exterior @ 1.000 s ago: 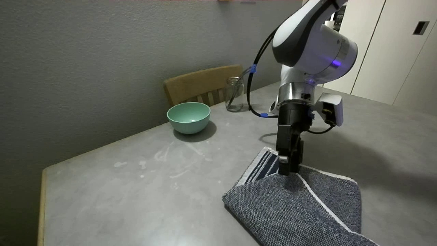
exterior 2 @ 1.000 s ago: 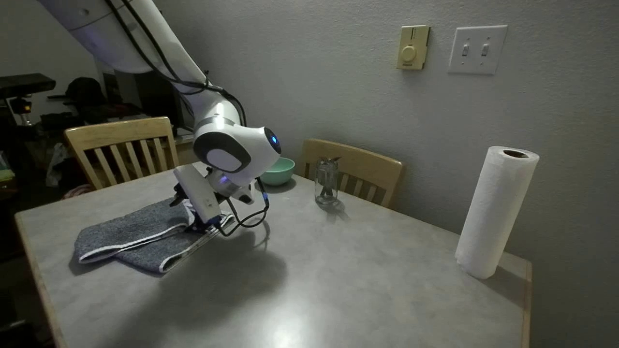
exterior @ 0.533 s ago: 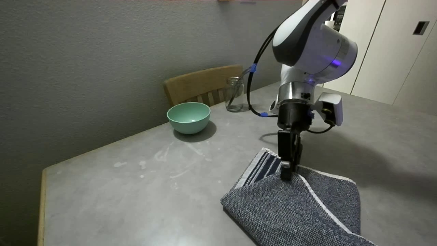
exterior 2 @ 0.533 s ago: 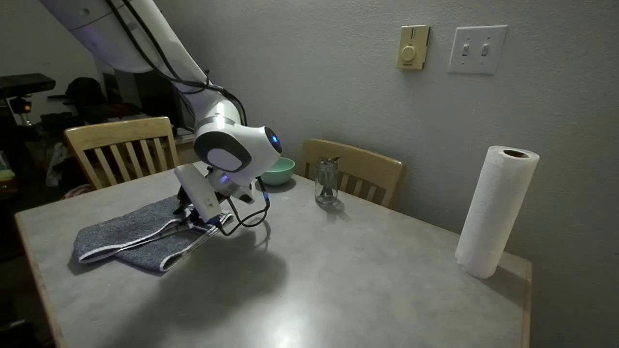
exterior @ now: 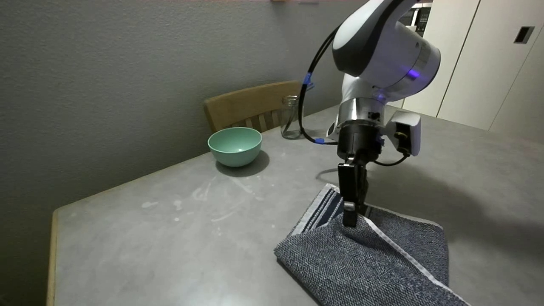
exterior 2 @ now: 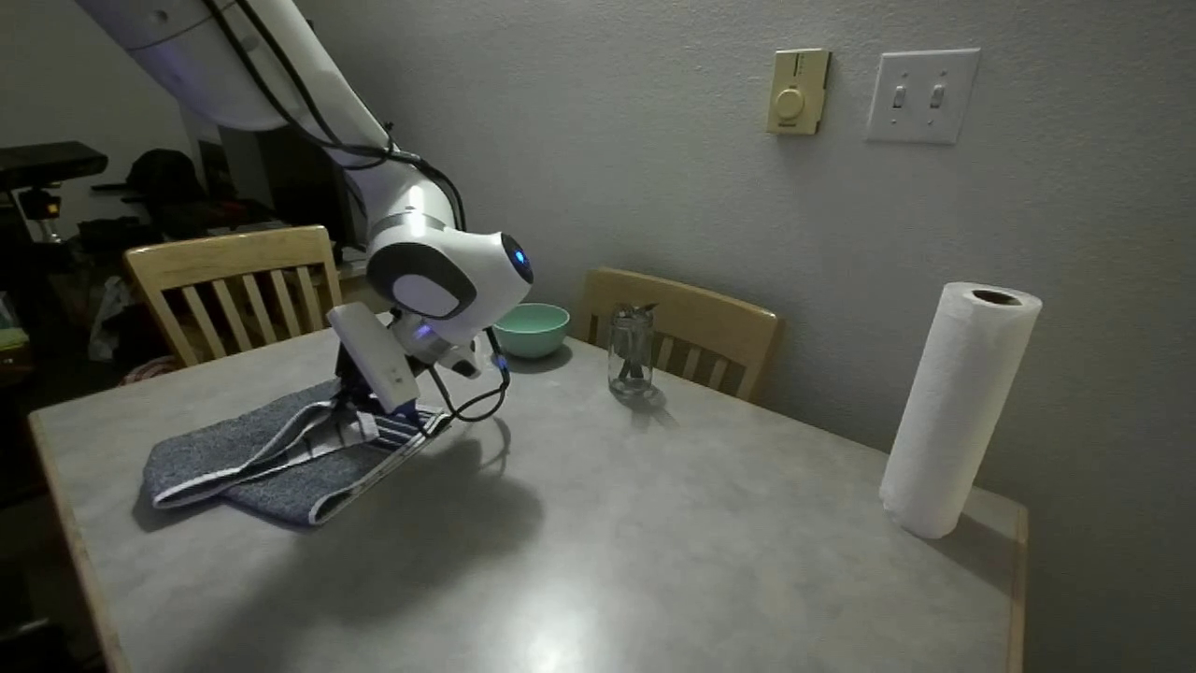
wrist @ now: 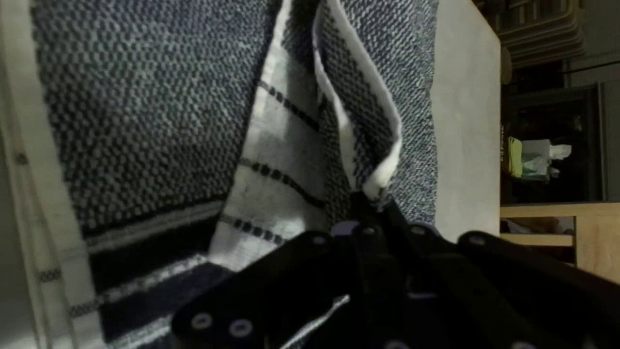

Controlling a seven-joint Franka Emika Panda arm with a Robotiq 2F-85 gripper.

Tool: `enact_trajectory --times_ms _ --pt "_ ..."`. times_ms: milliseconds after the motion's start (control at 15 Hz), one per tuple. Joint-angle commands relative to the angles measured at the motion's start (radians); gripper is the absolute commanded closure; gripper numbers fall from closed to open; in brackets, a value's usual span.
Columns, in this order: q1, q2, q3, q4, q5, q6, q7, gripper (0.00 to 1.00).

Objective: Unfold the grey towel on the table.

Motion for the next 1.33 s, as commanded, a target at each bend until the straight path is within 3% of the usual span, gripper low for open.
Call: enact_trajectory --times_ms 0,533,867,1267 --pt "-0.009 -0.027 0.043 0.022 0.006 -0.05 0.038 0.99" --pt "-0.006 0.052 0.111 0.221 0.059 -0.238 0.048 0.99" --pt "0.015 0.2 0.136 0.439 0.113 -0.427 0.053 0.99" --pt "0.076 0.409 0.146 0.714 0.12 -0.604 0.168 0.99"
